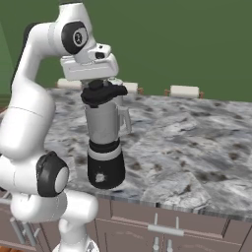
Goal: Close the lid blender by securely placing the lid on top.
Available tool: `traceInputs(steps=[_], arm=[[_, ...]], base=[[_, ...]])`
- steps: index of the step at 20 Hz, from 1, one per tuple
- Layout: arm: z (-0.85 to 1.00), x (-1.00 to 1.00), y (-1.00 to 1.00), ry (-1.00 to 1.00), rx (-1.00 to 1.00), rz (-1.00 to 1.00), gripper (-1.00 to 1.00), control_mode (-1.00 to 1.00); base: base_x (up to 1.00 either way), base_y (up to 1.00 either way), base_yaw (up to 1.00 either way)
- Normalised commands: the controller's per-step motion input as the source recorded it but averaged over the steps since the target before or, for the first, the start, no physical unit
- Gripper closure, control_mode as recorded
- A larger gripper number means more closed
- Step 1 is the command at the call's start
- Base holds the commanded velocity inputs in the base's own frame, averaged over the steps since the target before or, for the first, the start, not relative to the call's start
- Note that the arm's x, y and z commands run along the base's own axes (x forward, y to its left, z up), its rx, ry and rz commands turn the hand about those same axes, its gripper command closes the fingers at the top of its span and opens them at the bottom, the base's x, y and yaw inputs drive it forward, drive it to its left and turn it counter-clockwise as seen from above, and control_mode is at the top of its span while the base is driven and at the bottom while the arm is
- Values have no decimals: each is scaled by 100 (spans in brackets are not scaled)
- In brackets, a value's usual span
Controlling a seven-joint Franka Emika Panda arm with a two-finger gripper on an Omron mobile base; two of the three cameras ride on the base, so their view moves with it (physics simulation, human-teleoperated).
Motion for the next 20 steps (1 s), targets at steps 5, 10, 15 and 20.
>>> traceInputs(steps=[5, 10, 15, 20], arm=[[-2, 27, 0, 7, 6, 9, 100, -100], [-5, 6, 0, 6, 9, 9, 100, -100], [-19, 0, 0, 6, 6, 3, 100, -100], [-28, 0, 0, 1, 0, 0, 100, -100]], base=[[0, 0, 0], [0, 0, 0], [0, 0, 0], [0, 0, 0]])
